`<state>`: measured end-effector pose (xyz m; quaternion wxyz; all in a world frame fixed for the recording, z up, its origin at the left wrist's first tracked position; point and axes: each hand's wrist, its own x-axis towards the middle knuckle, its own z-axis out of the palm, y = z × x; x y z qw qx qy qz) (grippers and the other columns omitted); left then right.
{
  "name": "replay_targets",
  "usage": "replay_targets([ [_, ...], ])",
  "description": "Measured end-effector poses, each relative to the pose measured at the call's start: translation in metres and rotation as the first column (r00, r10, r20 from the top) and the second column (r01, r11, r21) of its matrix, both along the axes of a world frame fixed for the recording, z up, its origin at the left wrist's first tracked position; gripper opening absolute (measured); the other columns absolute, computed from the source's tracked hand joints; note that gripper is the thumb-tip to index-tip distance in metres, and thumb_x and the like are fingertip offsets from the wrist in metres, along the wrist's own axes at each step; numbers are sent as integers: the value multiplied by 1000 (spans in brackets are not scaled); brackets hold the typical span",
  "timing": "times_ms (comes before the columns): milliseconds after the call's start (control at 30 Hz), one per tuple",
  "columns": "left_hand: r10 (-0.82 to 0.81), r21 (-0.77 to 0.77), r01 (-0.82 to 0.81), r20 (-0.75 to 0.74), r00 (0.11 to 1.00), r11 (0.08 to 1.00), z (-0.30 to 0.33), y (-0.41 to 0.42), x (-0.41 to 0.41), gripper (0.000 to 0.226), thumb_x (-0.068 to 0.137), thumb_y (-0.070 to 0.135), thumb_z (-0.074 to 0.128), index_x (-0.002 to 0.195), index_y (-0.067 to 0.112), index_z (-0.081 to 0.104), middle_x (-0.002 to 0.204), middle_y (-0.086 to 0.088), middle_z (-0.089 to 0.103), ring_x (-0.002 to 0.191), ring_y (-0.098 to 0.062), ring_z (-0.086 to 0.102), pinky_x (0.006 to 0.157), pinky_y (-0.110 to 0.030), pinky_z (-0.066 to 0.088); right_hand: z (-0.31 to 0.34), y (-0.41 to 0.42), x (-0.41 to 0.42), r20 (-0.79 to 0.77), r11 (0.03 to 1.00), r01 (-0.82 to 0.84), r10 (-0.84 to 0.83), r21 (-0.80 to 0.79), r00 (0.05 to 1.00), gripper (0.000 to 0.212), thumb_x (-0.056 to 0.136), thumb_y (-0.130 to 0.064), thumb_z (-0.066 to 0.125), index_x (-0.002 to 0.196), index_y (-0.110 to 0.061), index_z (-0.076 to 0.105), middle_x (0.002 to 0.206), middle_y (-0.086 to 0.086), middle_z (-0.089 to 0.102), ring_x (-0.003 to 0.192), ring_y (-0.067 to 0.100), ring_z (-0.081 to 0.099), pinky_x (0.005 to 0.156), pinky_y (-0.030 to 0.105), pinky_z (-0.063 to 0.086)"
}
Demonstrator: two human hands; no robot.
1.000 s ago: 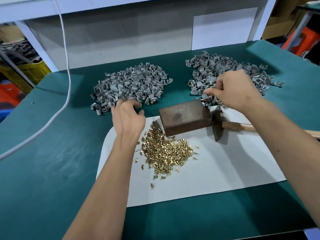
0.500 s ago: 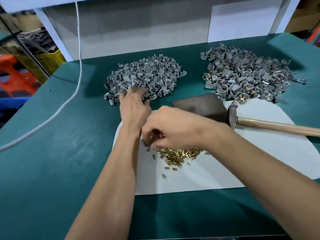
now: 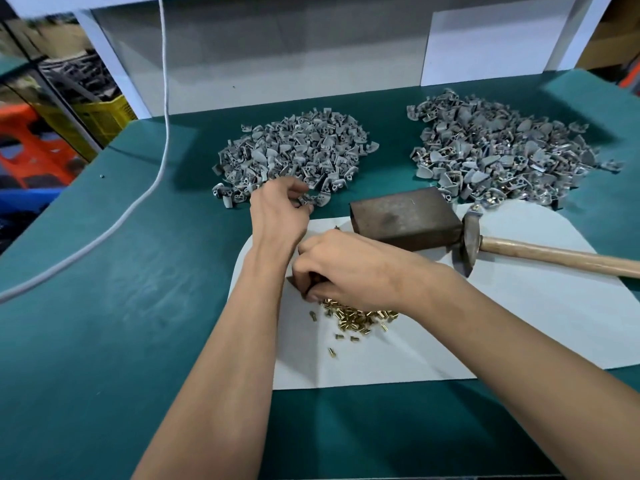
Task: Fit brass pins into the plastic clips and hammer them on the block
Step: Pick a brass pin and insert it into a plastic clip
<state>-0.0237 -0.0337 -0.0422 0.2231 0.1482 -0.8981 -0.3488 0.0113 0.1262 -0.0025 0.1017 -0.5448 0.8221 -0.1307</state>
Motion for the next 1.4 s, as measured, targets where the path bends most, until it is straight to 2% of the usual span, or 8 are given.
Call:
replay_targets([
  [267, 54, 69, -48, -89, 995, 996, 3, 8, 1, 14, 81, 13, 82, 92, 21, 78, 86, 10, 72, 80, -8, 70, 80, -23, 56, 1, 3, 6, -171, 1000, -17, 19, 14, 985, 6, 100, -18, 55, 94, -18, 55, 101, -4, 52, 96, 19, 58, 79, 31, 45],
  [433, 5, 219, 35, -180, 984, 975, 8, 14, 2, 30, 78, 8, 85, 105, 16, 74, 95, 9, 72, 82, -5, 70, 77, -19, 59, 14, 20, -4, 34, 970, 123, -118, -211, 992, 7, 100, -22, 61, 94, -21, 59, 93, -6, 63, 86, 15, 60, 82, 37, 49],
  [567, -37, 375, 135, -258, 965, 917, 13, 27, 1, 36, 73, 9, 91, 103, 17, 74, 100, 2, 76, 89, -14, 73, 83, -30, 62, 20, 45, -18, 82, 854, 268, -260, -445, 962, 5, 93, -20, 73, 96, -19, 76, 93, -13, 69, 87, 2, 62, 86, 16, 46],
  [733, -125, 483, 275, -320, 939, 831, 15, 50, 3, 31, 76, 4, 88, 104, 12, 78, 91, -4, 78, 77, -11, 70, 78, -32, 63, 15, 80, -39, 213, 644, 429, -387, -634, 897, 6, 84, -19, 82, 89, -17, 79, 84, -9, 73, 79, 8, 67, 79, 32, 55],
  [867, -281, 421, 436, -381, 881, 796, 15, 64, 6, 33, 80, 1, 84, 111, 5, 77, 104, -10, 78, 89, -24, 74, 87, -38, 62, 1, 91, -48, 333, 470, 518, -423, -715, 843, 7, 82, -22, 85, 85, -18, 80, 78, -4, 71, 73, 15, 63, 70, 33, 52],
  [967, -353, 355, 483, -372, 859, 801, 13, 71, 8, 36, 80, 2, 84, 114, 7, 75, 108, -10, 77, 96, -28, 74, 92, -43, 61, -9, 92, -52, 426, 387, 586, -425, -712, 799, 6, 83, -21, 84, 89, -21, 81, 80, -5, 76, 78, 15, 72, 78, 41, 60],
  [1267, -412, 296, 516, -348, 842, 804, 10, 80, 8, 36, 69, 7, 93, 100, 11, 75, 93, -4, 75, 79, -17, 71, 74, -27, 59, -15, 94, -54, 397, 438, 582, -446, -685, 802, 18, 86, -6, 75, 94, -22, 77, 83, -10, 75, 82, 8, 73, 81, 32, 60],
  [1400, -416, 256, 510, -343, 842, 821, 10, 79, 8, 33, 72, 9, 92, 101, 11, 78, 91, -5, 76, 78, -19, 73, 75, -35, 62, -13, 95, -52, 288, 498, 511, -458, -701, 841, 24, 85, -4, 74, 102, -19, 67, 84, -10, 74, 86, 10, 73, 86, 40, 59],
])
